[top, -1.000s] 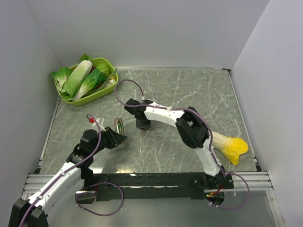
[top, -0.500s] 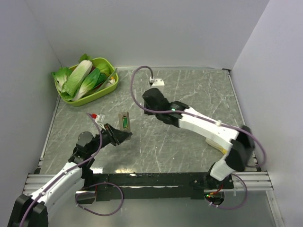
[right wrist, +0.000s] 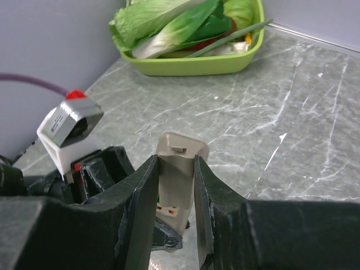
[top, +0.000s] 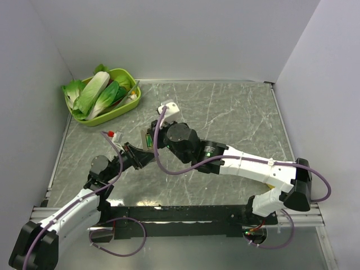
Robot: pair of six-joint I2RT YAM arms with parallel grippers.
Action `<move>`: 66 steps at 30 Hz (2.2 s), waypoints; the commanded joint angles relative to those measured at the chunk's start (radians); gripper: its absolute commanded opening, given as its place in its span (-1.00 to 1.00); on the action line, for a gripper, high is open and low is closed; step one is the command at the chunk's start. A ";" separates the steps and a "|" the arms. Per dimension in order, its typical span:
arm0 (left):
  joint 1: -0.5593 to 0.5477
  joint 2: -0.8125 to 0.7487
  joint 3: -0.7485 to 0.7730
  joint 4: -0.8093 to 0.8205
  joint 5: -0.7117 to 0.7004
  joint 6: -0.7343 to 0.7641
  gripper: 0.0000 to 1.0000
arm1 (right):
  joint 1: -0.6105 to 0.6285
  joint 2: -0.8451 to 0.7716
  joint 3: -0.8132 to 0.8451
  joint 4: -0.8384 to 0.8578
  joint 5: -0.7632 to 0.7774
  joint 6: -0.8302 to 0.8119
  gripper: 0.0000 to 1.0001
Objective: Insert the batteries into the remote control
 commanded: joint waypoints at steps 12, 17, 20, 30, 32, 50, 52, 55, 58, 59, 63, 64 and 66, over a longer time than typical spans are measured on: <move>-0.003 -0.041 0.049 0.104 -0.043 -0.072 -0.95 | 0.070 0.062 -0.052 0.162 0.110 -0.026 -1.00; -0.003 -0.044 0.058 0.094 -0.042 -0.074 -0.96 | 0.092 0.081 -0.057 0.169 0.165 -0.008 -1.00; -0.003 -0.045 0.061 0.095 -0.040 -0.074 -0.96 | 0.095 0.093 -0.052 0.163 0.193 -0.002 -1.00; -0.006 -0.045 0.061 0.104 -0.046 -0.092 -0.96 | 0.095 0.113 -0.061 0.165 0.231 0.026 -1.00; -0.009 -0.044 0.060 0.110 -0.053 -0.097 -0.96 | 0.095 0.113 -0.061 0.171 0.215 0.037 -1.00; -0.012 -0.050 0.074 0.097 -0.060 -0.089 -0.96 | 0.100 0.132 -0.060 0.153 0.192 0.008 -1.00; -0.012 -0.055 0.075 0.087 -0.063 -0.081 -0.95 | 0.101 0.133 -0.054 0.110 0.184 0.026 -1.00; -0.012 -0.058 0.074 0.083 -0.062 -0.074 -0.95 | 0.100 0.151 -0.013 0.019 0.182 0.055 -0.87; -0.012 -0.056 0.066 0.097 -0.057 -0.080 -0.96 | 0.098 0.173 0.020 -0.039 0.190 0.089 -0.68; -0.012 -0.059 0.066 0.098 -0.056 -0.081 -0.95 | 0.097 0.179 0.029 -0.048 0.191 0.095 -0.64; -0.012 -0.064 0.061 0.100 -0.057 -0.089 -0.95 | 0.097 0.181 0.037 -0.058 0.195 0.113 -0.39; -0.012 -0.064 0.060 0.100 -0.059 -0.090 -0.95 | 0.100 0.182 0.041 -0.059 0.195 0.116 -0.36; -0.012 -0.067 0.058 0.098 -0.060 -0.095 -0.95 | 0.098 0.182 0.044 -0.064 0.204 0.123 -0.28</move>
